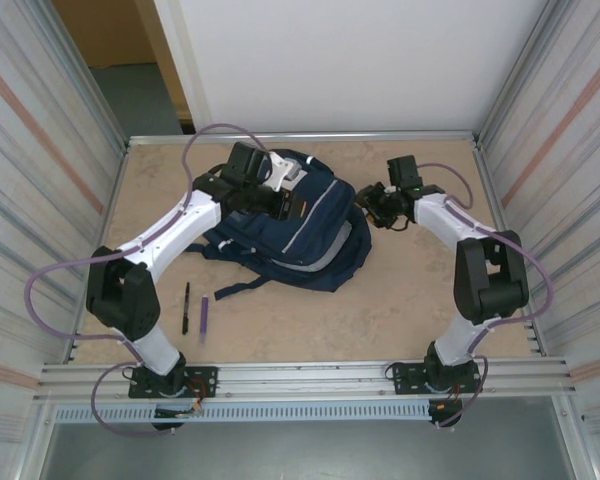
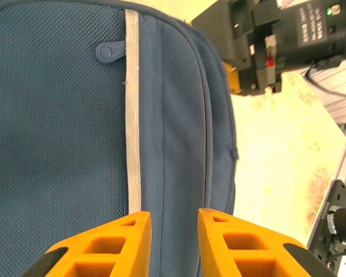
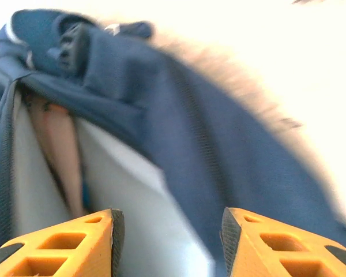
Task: Pack the student bag
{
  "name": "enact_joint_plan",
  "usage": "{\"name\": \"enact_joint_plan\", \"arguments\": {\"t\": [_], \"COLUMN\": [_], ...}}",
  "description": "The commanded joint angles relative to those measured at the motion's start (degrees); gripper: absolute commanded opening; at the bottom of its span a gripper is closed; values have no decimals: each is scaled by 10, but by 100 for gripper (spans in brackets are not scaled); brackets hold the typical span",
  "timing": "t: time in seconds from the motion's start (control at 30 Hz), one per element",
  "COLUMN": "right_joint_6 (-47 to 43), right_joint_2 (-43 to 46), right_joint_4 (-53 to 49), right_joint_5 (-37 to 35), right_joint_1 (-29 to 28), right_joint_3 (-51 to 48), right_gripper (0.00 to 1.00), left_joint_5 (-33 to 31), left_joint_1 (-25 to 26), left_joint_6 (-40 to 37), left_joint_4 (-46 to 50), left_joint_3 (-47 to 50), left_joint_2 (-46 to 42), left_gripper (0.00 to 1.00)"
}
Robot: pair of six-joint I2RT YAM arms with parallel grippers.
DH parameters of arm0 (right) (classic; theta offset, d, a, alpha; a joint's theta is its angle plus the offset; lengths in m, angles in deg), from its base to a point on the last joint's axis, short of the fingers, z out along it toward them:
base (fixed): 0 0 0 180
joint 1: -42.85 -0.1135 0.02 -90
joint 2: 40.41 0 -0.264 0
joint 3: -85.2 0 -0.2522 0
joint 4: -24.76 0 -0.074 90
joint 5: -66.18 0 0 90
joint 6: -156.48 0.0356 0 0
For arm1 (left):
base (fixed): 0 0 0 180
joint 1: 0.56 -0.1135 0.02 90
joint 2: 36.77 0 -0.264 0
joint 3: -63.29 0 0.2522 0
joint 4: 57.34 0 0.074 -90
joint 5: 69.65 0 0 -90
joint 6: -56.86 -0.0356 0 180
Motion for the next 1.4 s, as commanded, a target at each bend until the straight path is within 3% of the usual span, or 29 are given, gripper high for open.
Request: {"name": "enact_joint_plan", "arguments": {"t": [0.0, 0.17, 0.3, 0.4, 0.53, 0.73, 1.0, 1.2, 1.37], "right_joint_6": [-116, -186, -242, -283, -315, -315, -296, -271, -263], "right_joint_2": [48, 121, 127, 96, 62, 120, 174, 194, 178], "right_joint_4": [-74, -124, -157, -161, -196, -181, -169, -140, -104], "right_joint_5": [-19, -78, -45, -5, -10, -54, -95, -106, -95], "right_joint_1": [33, 49, 46, 43, 13, -77, -167, -200, -259], "right_joint_3": [-15, -27, -20, -16, 17, 9, -22, -32, -33], "right_gripper": [49, 49, 48, 44, 33, 38, 42, 42, 41], "left_joint_5": [32, -46, -141, -152, -130, -92, -166, -181, -187], "left_joint_1": [-4, -7, -30, -70, -113, -118, -118, -118, -115], "left_joint_6": [32, 73, 148, 213, 254, 284, 276, 302, 308], "left_joint_4": [-36, -31, -44, -64, -93, -108, -85, -75, -90], "left_joint_3": [44, 124, 215, 276, 317, 309, 265, 244, 249], "left_joint_2": [-55, -128, -183, -203, -181, -125, -70, -8, 21], "left_gripper": [29, 39, 51, 58, 61, 63, 65, 56, 31]}}
